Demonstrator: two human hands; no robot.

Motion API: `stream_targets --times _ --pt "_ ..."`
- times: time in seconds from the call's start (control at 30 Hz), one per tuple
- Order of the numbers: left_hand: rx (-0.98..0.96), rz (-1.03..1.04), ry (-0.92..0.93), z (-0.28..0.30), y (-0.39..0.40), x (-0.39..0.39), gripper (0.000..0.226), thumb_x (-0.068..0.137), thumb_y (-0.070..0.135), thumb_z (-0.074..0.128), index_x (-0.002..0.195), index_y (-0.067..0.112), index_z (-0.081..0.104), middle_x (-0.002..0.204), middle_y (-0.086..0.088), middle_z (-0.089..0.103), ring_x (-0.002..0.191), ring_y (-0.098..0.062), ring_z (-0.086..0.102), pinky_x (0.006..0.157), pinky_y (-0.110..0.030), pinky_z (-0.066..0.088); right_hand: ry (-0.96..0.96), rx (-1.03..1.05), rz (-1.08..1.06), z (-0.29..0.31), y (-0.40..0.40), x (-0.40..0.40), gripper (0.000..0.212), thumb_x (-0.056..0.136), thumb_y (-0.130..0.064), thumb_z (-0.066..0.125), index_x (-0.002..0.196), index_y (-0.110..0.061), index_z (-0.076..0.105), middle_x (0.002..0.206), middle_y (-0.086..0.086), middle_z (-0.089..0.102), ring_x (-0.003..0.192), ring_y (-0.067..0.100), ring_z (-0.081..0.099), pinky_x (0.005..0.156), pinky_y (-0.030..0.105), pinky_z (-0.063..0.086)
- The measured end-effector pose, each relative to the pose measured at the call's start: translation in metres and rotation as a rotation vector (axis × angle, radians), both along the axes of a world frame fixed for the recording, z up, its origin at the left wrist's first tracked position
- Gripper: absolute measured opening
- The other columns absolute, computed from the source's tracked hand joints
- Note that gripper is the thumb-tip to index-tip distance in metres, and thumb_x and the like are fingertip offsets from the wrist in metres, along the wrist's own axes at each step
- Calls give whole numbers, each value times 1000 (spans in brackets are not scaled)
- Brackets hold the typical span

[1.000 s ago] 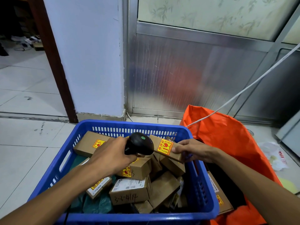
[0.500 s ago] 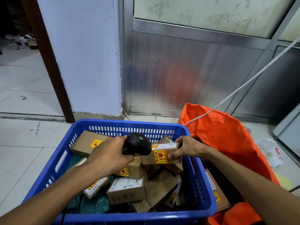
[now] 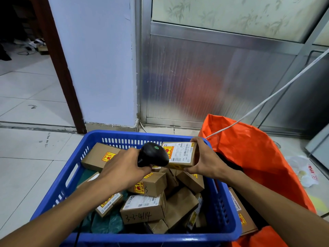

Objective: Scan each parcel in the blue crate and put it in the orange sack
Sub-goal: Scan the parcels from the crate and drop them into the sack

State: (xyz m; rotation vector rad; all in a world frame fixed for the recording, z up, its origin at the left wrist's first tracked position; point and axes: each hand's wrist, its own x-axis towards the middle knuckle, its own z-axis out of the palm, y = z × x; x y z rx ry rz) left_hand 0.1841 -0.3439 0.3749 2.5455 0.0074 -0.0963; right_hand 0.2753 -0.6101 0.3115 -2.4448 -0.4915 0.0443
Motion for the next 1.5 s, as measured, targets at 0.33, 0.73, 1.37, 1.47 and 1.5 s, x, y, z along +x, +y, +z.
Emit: stream_targets --times 0.33,0.73,1.37,1.47,1.5 --pt "-306 77 4 2 -3 3 12 87 29 72 91 19 68 75 -1 70 72 -13 67 63 -30 52 -605 -138 -38 1 13 -1 97 65 -33 91 142 -11 36 137 6 48 125 21 46 92 35 54" --pt "-517 93 48 11 -5 2 16 89 26 69 88 10 70 57 -4 61 48 -12 57 64 -33 55 -685 -122 -61 -2 22 -1 100 64 -32 92 142 -8 34 136 15 49 125 26 45 98 31 44" --pt "-477 69 43 9 -4 1 20 92 26 68 77 13 65 48 1 57 43 -8 54 52 -21 50 -674 -91 -91 -1 20 -1 103 59 -29 95 140 -8 35 133 16 52 120 24 44 92 31 47" --pt "-471 76 50 9 -4 1 22 93 26 67 75 14 63 47 2 56 43 -7 54 50 -18 49 -675 -92 -89 -1 20 0 102 60 -30 94 140 -7 36 133 16 51 120 24 44 92 31 46" --pt "-468 77 50 9 -4 1 22 93 26 67 75 13 63 47 2 56 43 -7 55 51 -19 49 -675 -92 -89 -1 20 0 101 60 -30 94 140 -7 36 133 16 52 120 24 44 92 31 45"
